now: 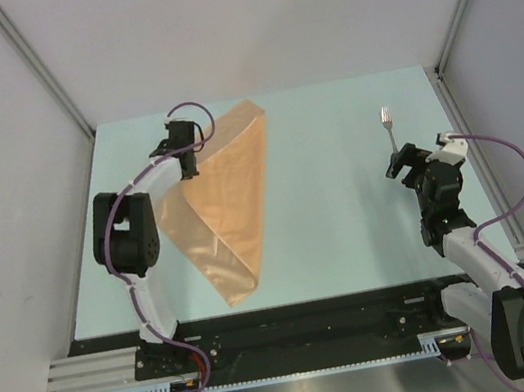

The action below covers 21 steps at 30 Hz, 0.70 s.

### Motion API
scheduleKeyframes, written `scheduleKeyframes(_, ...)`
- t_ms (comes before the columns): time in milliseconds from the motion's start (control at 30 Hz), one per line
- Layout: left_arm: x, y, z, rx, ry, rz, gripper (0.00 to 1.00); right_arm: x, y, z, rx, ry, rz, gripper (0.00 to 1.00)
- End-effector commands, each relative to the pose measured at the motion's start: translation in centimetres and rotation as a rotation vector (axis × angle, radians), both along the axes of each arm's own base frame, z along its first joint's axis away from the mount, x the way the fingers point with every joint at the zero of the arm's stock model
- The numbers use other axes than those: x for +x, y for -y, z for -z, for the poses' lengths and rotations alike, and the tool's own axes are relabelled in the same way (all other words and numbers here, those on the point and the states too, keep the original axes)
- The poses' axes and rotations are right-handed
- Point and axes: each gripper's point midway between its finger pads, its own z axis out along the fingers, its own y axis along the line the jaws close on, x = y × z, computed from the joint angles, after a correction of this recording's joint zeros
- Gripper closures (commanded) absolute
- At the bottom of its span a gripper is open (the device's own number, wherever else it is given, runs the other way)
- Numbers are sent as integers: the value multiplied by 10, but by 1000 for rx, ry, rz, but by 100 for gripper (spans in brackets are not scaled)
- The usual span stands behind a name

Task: Fold the napkin, place the utensils inside, and roll it up
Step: Fold the napkin

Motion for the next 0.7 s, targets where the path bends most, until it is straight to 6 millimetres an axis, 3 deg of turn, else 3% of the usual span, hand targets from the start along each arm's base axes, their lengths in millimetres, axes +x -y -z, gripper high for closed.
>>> scheduleKeyframes(0, 2, -43, -44, 93, 77, -94, 100, 4, 2, -11, -3, 30, 3, 1)
scheduleKeyframes(400, 3, -88, -72, 68, 128, -209, 100, 6, 2, -8, -3, 16, 0, 0)
scheduleKeyframes(667, 5, -101, -68, 62, 101, -229, 100, 8, 2, -4, -2, 2, -3, 0)
